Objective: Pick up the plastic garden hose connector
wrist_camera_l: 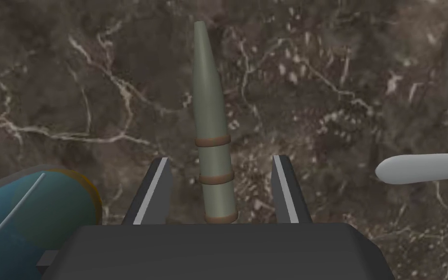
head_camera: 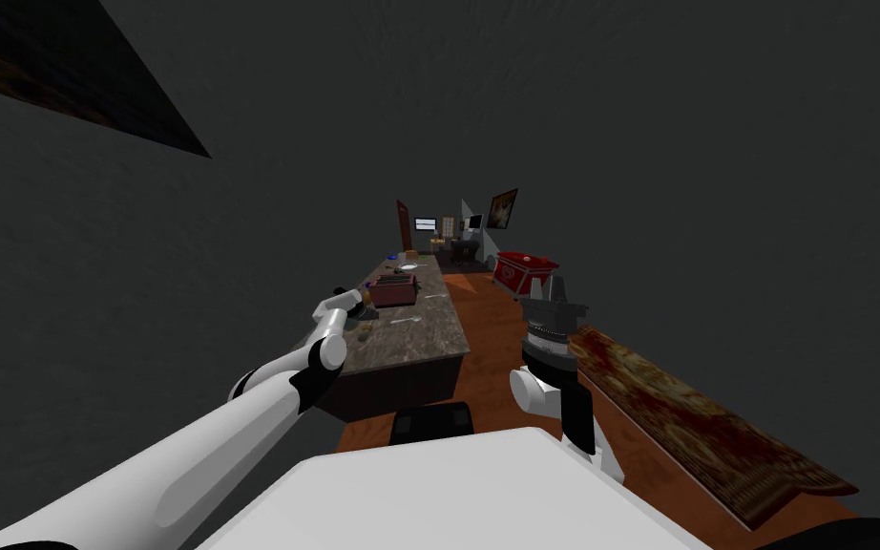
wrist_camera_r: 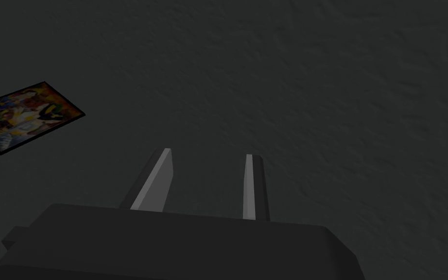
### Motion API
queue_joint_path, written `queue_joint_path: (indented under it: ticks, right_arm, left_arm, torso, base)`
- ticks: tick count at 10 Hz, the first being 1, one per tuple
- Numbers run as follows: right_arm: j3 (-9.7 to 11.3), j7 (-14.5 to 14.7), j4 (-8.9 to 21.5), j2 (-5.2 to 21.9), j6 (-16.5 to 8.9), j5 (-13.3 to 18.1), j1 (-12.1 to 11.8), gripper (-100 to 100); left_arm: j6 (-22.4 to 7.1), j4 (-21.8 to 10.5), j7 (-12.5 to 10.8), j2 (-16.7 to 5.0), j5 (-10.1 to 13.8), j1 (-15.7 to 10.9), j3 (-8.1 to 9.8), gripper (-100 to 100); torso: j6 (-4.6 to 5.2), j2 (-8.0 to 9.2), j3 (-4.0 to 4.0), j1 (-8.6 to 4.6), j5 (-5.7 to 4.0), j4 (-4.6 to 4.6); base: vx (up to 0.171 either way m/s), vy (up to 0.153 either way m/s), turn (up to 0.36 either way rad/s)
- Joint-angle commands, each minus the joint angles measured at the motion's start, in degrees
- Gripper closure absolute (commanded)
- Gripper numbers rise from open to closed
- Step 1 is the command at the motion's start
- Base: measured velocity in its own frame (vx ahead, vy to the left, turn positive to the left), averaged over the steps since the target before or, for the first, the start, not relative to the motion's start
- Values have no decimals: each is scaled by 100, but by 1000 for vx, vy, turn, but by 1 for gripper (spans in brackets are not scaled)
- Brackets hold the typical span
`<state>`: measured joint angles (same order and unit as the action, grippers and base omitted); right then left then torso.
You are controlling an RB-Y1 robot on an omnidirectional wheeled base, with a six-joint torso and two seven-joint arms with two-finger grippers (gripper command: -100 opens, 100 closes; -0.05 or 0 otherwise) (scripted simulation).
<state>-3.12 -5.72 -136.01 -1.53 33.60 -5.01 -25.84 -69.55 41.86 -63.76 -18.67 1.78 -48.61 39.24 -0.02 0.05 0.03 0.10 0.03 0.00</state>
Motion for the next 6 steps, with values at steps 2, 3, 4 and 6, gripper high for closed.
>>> queue_joint_path:
  ticks: [2, 3, 4, 6]
  right_arm:
    - [0, 0, 0, 0, 0, 0, 0, 0]
    - [0, 0, 0, 0, 0, 0, 0, 0]
    - [0, 0, 0, 0, 0, 0, 0, 0]
    - [0, 0, 0, 0, 0, 0, 0, 0]
  left_arm:
    - [1, 2, -1, -3, 0, -1, 1, 100]
    - [0, 2, -2, -1, 2, -3, 1, 100]
    - [0, 2, -2, -1, 2, -3, 1, 100]
    - [-73, -60, 142, -71, 22, -78, 45, 100]
  torso:
    - [2, -2, -2, -5, 0, -2]
    - [1, -4, -4, -6, 0, -4]
    - [1, -5, -5, -6, -1, -4]
    - [1, -6, -5, -6, -1, -4]
  base:
    - [0, 0, 0]
    - [0, 0, 0]
    - [0, 0, 0]
    - [6, -25, 69]
